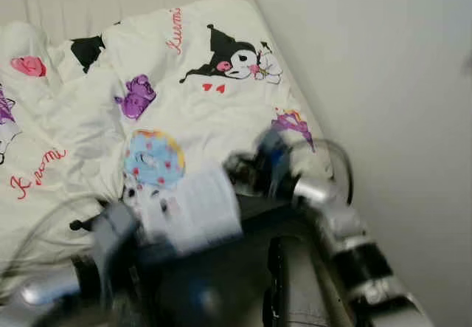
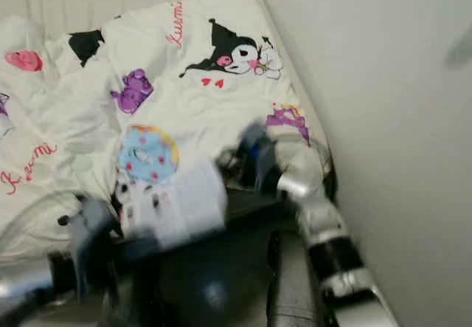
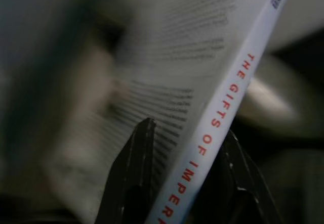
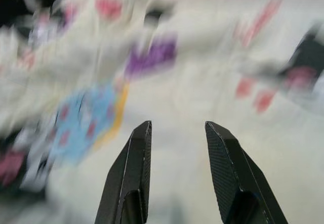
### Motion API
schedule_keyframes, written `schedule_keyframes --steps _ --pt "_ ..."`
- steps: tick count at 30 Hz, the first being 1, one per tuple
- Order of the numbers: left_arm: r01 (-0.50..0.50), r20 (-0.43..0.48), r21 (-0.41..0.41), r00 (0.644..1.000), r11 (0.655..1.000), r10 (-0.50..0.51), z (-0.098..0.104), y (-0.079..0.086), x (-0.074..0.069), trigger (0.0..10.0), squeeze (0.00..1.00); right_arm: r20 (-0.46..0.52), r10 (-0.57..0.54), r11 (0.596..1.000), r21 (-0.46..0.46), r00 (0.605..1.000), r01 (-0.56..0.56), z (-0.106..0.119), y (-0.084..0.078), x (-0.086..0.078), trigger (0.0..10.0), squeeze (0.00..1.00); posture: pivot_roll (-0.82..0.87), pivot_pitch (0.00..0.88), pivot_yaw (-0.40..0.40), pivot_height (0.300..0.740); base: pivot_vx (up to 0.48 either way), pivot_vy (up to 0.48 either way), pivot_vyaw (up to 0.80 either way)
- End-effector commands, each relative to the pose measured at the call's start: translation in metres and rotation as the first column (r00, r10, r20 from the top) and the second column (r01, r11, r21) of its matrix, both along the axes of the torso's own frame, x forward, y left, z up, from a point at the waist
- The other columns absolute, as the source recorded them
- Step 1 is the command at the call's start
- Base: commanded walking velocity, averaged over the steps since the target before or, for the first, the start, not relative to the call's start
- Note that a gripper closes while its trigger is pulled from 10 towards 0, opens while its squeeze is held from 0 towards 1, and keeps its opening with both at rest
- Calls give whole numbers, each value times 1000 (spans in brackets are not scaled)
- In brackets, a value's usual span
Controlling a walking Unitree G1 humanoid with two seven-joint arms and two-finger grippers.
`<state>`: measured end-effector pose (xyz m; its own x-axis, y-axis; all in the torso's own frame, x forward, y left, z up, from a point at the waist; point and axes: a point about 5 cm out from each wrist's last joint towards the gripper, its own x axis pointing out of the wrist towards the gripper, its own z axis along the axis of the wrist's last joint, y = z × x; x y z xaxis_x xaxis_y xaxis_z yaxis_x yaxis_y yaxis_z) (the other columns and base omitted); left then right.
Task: Clean up the room
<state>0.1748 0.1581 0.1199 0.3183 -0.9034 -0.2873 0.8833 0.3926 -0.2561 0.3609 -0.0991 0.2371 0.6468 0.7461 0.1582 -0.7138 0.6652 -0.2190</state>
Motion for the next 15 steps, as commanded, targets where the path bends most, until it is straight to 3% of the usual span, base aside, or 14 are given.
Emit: schedule_keyframes --steps 1,2,3,5,6,8,10,11,12,13,14,15 --pt "91 33 -124 996 988 -88 35 -10 -5 0 0 -64 -22 999 28 998 24 -16 -6 3 10000 0 33 351 -52 546 0 0 0" --pt "85 53 -167 996 982 -77 47 -8 -1 0 0 -64 -26 999 29 998 28 -16 -6 4 10000 0 35 353 -53 546 0 0 0" --pt "85 53 -167 996 982 -77 47 -8 -1 0 0 -64 -26 999 29 998 28 -16 -6 4 10000 0 35 353 -53 546 0 0 0" --pt "68 94 -253 995 965 -45 72 0 9 0 0 -67 -24 999 19 997 26 -18 -6 5 10000 0 36 353 -53 546 0 0 0" --pt "68 94 -253 995 965 -45 72 0 9 0 0 -67 -24 999 19 997 26 -18 -6 5 10000 0 36 353 -53 546 0 0 0" --pt "76 147 -327 989 942 -29 102 13 17 0 0 -75 -17 1000 -14 997 16 -25 -6 4 10000 0 37 355 -53 546 0 0 0" --pt "74 172 -363 985 929 -11 114 18 21 0 0 -82 -16 999 -30 997 13 -28 -6 4 10000 0 37 355 -53 546 0 0 0" --pt "39 209 -455 976 890 64 132 26 29 0 0 -89 -18 997 -79 996 11 -35 -7 4 10000 502 38 355 -53 546 0 0 0" --pt "39 209 -455 976 890 64 132 26 29 0 0 -89 -18 997 -79 996 11 -35 -7 4 10000 502 38 355 -53 546 0 0 0" --pt "9 237 -551 960 835 146 149 37 36 0 0 -102 -31 993 -117 994 19 -42 -9 4 10000 1000 36 358 -52 546 0 0 0" --pt "-5 245 -649 945 761 216 164 50 40 0 0 -111 -37 989 -148 993 20 -48 -12 5 10000 1000 36 357 -51 546 0 0 0" --pt "-5 245 -649 945 761 216 164 50 40 0 0 -111 -37 989 -148 993 20 -48 -12 5 10000 1000 36 357 -51 546 0 0 0"
